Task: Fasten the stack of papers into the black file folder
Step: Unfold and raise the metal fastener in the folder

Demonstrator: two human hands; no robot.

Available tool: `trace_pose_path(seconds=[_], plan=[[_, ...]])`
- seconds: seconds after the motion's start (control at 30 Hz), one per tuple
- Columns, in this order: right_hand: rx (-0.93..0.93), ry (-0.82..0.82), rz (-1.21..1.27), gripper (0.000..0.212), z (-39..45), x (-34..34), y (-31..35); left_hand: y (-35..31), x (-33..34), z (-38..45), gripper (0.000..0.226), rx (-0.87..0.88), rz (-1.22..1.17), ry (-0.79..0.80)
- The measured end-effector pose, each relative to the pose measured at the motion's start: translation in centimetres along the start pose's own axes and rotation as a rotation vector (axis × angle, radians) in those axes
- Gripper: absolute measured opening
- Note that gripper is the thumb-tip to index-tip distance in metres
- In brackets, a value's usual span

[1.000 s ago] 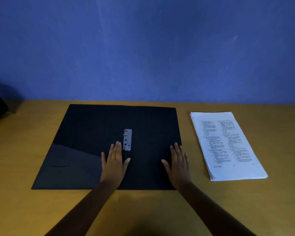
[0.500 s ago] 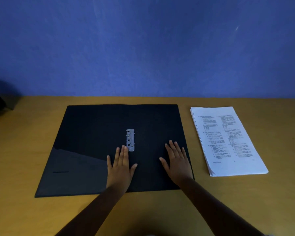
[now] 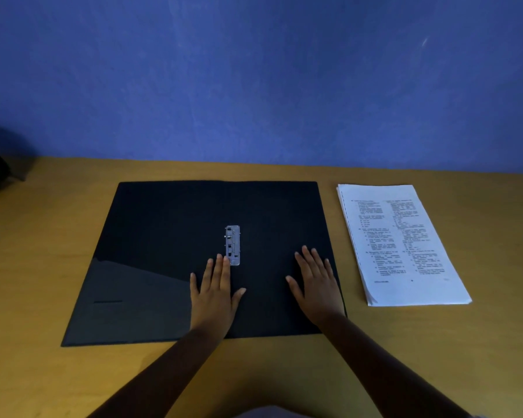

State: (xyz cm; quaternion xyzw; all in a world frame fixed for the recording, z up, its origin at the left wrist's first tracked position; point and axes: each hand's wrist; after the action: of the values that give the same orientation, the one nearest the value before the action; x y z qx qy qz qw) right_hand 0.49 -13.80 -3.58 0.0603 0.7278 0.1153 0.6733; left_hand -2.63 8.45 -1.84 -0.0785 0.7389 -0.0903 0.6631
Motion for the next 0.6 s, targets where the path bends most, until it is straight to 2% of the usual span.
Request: trace_pose_path(seconds=[0.47,0.57,0.6], plan=[[0.051,0.017,0.059,0.059,0.0,-0.8,1.0,0.0,0.5,-0.1,0.093,-0.005,0.022,-0.019],[0.121,-0.029,0.182,0.045,1.2,-1.8,3.2,-0.1,0.4,-0.3,0.092,-0.010,-0.008,-0.050],[0.121,0.001,0.260,0.038,1.8,-2.2,4.3,-0.1,0.4,-0.3,0.091,-0.020,-0.027,-0.058]])
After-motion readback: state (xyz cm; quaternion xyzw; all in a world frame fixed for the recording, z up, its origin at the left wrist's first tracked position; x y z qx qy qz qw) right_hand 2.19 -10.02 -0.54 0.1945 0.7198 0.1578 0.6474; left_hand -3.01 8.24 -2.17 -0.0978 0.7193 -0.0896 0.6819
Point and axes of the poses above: each hand's wrist, its own z-axis towards the middle knuckle, its own x-axis out of the palm, y = z × x, and after that the axes turned 3 degrees about x, right-handed
